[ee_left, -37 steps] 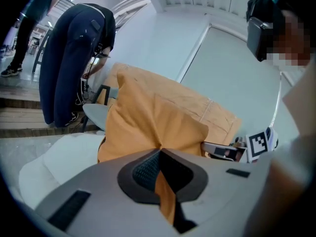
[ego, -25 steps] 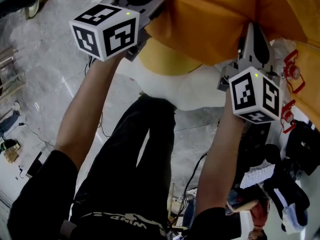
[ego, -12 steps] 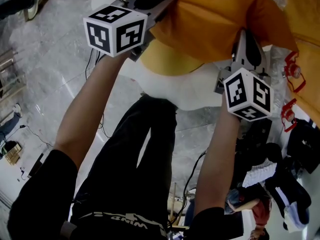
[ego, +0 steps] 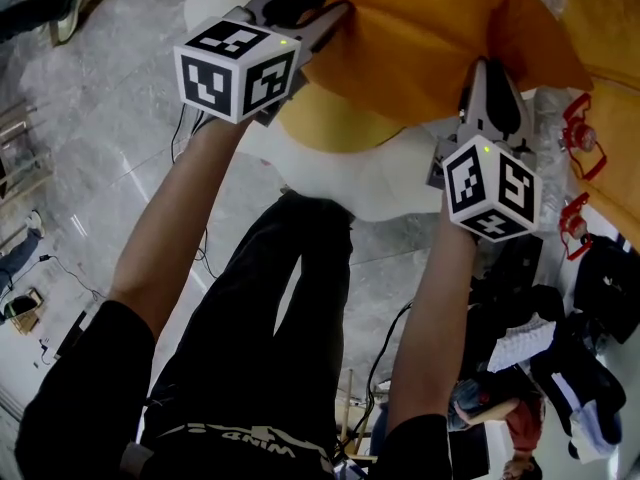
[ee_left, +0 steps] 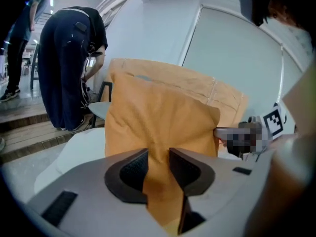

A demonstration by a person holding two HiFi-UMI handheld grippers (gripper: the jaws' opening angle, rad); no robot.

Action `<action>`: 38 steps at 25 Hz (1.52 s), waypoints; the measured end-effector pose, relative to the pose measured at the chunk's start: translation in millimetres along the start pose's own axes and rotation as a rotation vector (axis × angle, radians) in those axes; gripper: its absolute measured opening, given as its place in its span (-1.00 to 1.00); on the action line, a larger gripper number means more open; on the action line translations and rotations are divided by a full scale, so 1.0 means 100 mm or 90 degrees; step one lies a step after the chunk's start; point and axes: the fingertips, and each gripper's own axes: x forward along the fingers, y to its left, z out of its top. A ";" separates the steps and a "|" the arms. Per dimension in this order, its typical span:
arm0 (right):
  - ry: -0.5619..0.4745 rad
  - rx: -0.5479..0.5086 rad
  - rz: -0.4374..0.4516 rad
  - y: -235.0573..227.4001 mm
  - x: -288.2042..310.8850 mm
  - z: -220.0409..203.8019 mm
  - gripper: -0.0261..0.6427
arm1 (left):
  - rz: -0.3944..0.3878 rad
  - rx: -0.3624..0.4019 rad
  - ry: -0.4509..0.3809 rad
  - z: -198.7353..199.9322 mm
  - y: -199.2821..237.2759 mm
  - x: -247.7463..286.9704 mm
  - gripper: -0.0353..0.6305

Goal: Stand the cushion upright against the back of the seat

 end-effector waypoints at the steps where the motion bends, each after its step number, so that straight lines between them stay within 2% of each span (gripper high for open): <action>1: 0.002 0.000 0.001 0.01 -0.02 0.01 -0.78 | 0.001 0.004 0.004 0.00 -0.02 -0.02 -0.49; 6: -0.015 0.031 0.003 0.00 -0.15 0.07 -0.62 | 0.000 -0.004 0.006 -0.02 -0.12 -0.11 -0.31; 8: -0.020 0.047 0.002 -0.03 -0.20 0.07 -0.56 | 0.003 -0.006 0.002 -0.03 -0.14 -0.15 -0.30; 15: -0.018 0.054 -0.006 -0.10 -0.44 0.03 -0.56 | 0.010 0.016 -0.004 0.04 -0.30 -0.25 -0.30; 16: -0.017 0.060 -0.007 -0.12 -0.48 0.03 -0.56 | 0.009 0.019 -0.007 0.05 -0.34 -0.28 -0.32; 17: -0.017 0.068 -0.002 -0.12 -0.52 0.03 -0.59 | 0.008 0.023 -0.011 0.07 -0.39 -0.30 -0.46; 19: -0.022 0.081 0.026 -0.05 -0.61 0.05 -0.80 | 0.002 0.031 -0.019 0.09 -0.51 -0.38 -0.84; 23: -0.001 0.045 0.110 0.31 -0.89 0.10 -0.85 | -0.034 0.043 -0.012 0.11 -0.91 -0.58 -0.87; 26: 0.033 0.012 0.158 0.57 -1.30 0.12 -0.85 | -0.061 0.052 0.011 0.09 -1.34 -0.91 -0.87; 29: 0.025 0.023 0.170 0.63 -1.80 0.33 -0.85 | -0.084 0.052 0.018 0.17 -1.79 -1.35 -0.87; 33: -0.008 0.047 0.187 0.74 -2.50 0.73 -0.85 | -0.111 0.038 -0.011 0.43 -2.32 -2.05 -0.87; 38: -0.049 0.011 0.227 1.10 -3.41 1.15 -0.85 | -0.116 0.063 -0.054 0.84 -2.80 -2.90 -0.87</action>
